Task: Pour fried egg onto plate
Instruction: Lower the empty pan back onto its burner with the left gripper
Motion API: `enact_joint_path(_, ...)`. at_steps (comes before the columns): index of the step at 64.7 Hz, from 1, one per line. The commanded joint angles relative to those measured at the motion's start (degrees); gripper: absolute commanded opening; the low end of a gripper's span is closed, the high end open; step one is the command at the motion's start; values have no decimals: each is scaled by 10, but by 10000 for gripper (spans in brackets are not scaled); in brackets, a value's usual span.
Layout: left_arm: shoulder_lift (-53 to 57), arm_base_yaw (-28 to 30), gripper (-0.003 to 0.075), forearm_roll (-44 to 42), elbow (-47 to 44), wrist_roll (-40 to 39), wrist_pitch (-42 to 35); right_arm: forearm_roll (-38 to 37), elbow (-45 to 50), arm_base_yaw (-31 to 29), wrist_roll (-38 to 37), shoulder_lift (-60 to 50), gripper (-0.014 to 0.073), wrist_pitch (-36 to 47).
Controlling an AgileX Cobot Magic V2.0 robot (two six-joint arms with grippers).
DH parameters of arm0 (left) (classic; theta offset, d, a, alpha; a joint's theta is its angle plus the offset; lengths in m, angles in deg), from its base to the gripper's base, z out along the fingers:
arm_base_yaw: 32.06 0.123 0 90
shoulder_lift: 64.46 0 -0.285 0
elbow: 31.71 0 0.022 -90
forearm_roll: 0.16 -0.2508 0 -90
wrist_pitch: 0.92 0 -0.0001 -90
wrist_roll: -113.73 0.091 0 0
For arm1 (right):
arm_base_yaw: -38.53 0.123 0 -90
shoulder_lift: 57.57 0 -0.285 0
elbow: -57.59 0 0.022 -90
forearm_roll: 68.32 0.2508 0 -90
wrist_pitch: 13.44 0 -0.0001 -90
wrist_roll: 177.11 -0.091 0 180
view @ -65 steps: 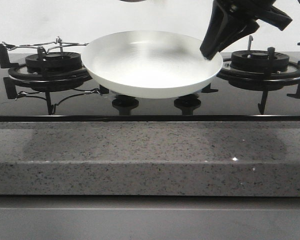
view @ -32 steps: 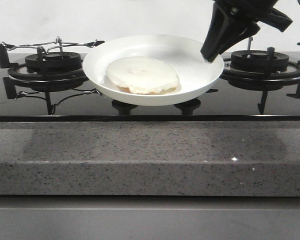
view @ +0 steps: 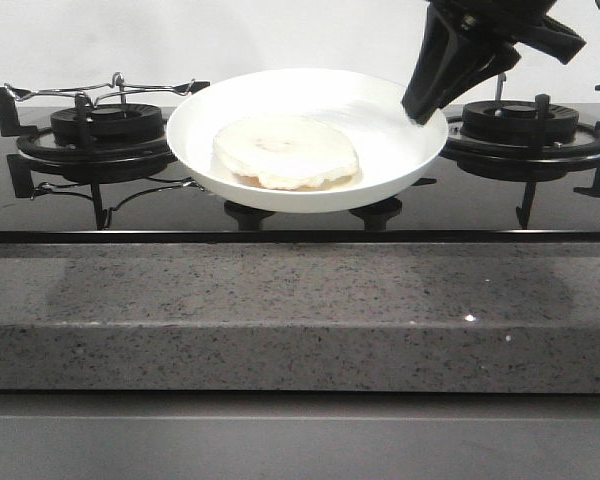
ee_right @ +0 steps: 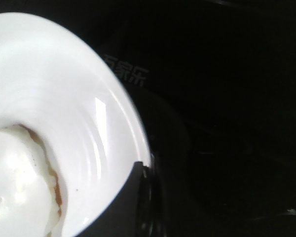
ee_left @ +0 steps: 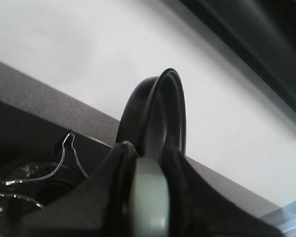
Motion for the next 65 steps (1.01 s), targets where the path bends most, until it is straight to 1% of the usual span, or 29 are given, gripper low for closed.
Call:
enact_joint_path(1,-26,39,-19,106,16,-8,78,21,-16,-1,2,-22,-57,24)
enact_joint_path(8,-77,66,-19,145,16,-8,137,21,-16,-1,2,-22,-57,24)
enact_joint_path(19,-145,81,-19,161,16,-24,192,21,-16,-1,2,-22,-57,24)
enact_joint_path(28,-189,81,-19,161,16,-52,218,21,-16,-1,2,-22,-57,24)
enact_joint_path(33,-206,81,-18,162,17,-53,231,21,-16,-1,2,-22,-57,24)
enact_joint_path(40,-218,81,1,163,17,-63,223,21,-16,-1,2,-22,-57,24)
enact_joint_path(47,-222,81,88,165,17,-63,214,21,-16,-1,2,-22,-57,24)
enact_joint_path(51,-223,81,174,165,17,-63,215,21,-16,-1,2,-22,-57,24)
enact_joint_path(52,-223,81,184,165,17,-63,215,21,-16,-1,2,-22,-57,24)
enact_joint_path(60,-223,81,381,165,18,-62,216,21,-16,-1,2,-22,-57,24)
enact_joint_path(65,-223,81,471,166,18,-62,216,21,-16,-1,2,-22,-57,24)
